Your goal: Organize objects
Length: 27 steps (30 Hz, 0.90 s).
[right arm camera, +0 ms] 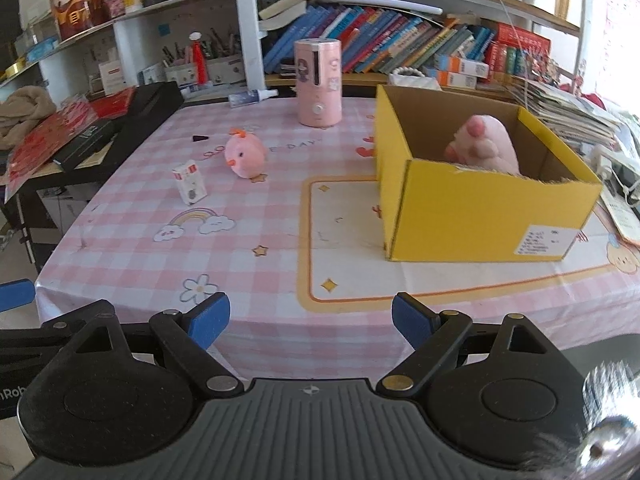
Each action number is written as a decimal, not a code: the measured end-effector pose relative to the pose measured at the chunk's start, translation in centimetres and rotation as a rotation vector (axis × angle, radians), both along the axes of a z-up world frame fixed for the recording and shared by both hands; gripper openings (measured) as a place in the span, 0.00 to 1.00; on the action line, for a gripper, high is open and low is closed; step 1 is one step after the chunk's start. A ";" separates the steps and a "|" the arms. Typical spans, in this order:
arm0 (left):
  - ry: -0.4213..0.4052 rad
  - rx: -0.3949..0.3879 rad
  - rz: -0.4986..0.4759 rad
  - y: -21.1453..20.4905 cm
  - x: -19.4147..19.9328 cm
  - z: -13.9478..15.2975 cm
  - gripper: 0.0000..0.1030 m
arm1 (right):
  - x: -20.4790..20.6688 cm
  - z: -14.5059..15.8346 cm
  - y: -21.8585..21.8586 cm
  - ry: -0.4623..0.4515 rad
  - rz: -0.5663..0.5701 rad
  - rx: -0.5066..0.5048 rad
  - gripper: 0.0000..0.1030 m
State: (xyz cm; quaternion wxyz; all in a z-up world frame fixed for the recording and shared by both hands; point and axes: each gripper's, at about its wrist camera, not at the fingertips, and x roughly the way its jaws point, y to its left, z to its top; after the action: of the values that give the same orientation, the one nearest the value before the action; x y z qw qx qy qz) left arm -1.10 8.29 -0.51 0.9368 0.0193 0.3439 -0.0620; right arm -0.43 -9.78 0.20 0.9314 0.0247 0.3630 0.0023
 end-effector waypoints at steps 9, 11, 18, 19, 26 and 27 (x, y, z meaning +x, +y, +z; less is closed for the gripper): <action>0.019 -0.009 0.034 0.9 0.9 -0.4 0.89 | 1.3 -0.2 1.4 0.013 0.044 -0.009 0.86; 0.024 -0.008 0.040 1.0 1.4 -0.6 0.89 | 1.9 -0.4 1.5 0.018 0.050 -0.008 0.86; 0.039 0.004 0.051 0.8 3.7 -1.1 0.89 | 4.6 -1.1 1.6 0.038 0.065 -0.003 0.86; 0.043 0.003 0.053 0.7 4.2 -1.2 0.89 | 5.1 -1.1 1.5 0.040 0.069 -0.004 0.86; 0.049 0.011 0.060 -0.2 7.7 -1.3 0.89 | 9.0 -1.0 1.1 0.041 0.082 -0.003 0.86; 0.048 0.011 0.062 -0.3 8.1 -1.3 0.89 | 9.7 -0.9 1.0 0.038 0.086 -0.003 0.86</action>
State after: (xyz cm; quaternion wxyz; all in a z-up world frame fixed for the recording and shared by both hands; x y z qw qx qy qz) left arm 7.03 8.01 -1.81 0.9295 0.0124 0.3672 -0.0314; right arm 9.23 -8.81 -0.73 0.9235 0.0076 0.3813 0.0414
